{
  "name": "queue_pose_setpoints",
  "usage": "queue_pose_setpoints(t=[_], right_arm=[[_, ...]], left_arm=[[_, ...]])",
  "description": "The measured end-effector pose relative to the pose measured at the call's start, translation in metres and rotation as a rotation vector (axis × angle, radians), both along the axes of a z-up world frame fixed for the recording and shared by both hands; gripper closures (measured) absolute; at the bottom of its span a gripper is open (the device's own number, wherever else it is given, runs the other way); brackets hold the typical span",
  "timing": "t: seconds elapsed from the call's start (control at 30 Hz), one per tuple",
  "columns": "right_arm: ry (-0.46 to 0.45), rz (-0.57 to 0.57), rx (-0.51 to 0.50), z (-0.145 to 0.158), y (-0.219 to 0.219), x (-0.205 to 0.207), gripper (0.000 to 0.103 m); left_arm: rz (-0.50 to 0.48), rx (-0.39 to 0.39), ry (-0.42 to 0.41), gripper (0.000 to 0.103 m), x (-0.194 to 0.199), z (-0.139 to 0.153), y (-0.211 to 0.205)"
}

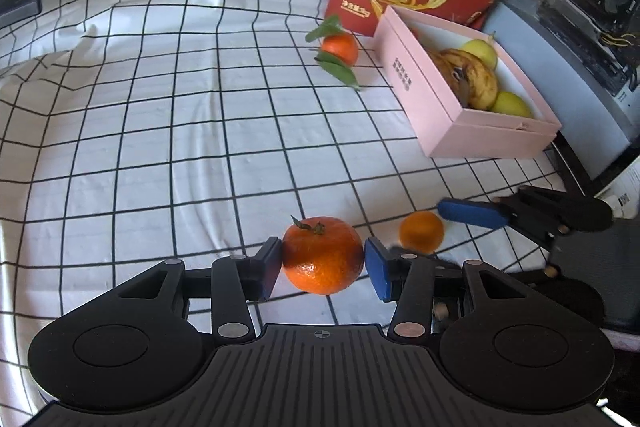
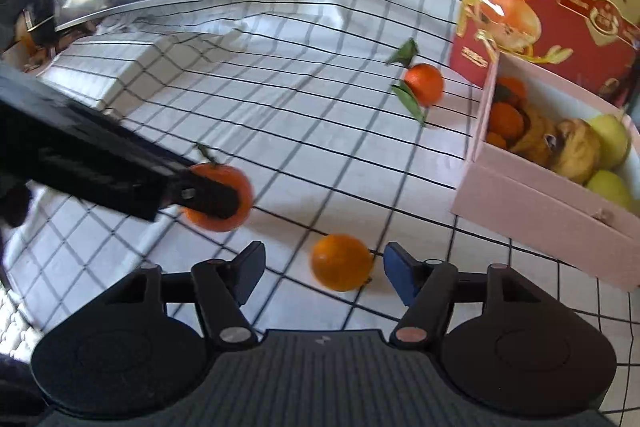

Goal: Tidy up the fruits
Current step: 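Carry the tangerine toward the box with the left gripper while the right gripper grasps a loose tangerine, then open the left gripper over the pink box while the right gripper holds its tangerine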

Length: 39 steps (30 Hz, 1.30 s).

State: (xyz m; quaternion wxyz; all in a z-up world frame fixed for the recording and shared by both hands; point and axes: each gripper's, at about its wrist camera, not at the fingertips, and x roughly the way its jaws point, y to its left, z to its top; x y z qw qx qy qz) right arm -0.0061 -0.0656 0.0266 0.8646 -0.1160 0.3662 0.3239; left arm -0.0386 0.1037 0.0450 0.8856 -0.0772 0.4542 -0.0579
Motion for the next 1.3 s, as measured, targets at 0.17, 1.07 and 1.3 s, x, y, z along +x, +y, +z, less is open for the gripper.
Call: queue_pose_setpoints(t=[0.17,1.07,1.3], right_arm=[[0.013,-0.007,0.0,-0.004,-0.003,0.004,0.069],[-0.071,-0.475,0.144,0.012,-0.174,-0.041,0.069],[-0.078,-0.478,0.209,-0.004,-0.171,-0.036,0.069]], left_arm=[[-0.032,-0.008,0.008,0.052,-0.003,0.001,-0.011],[-0.423,-0.076,-0.178,0.083,0.145,0.053,-0.184],[-0.417,-0.099,-0.161,0.083,0.104,0.044,-0.151]])
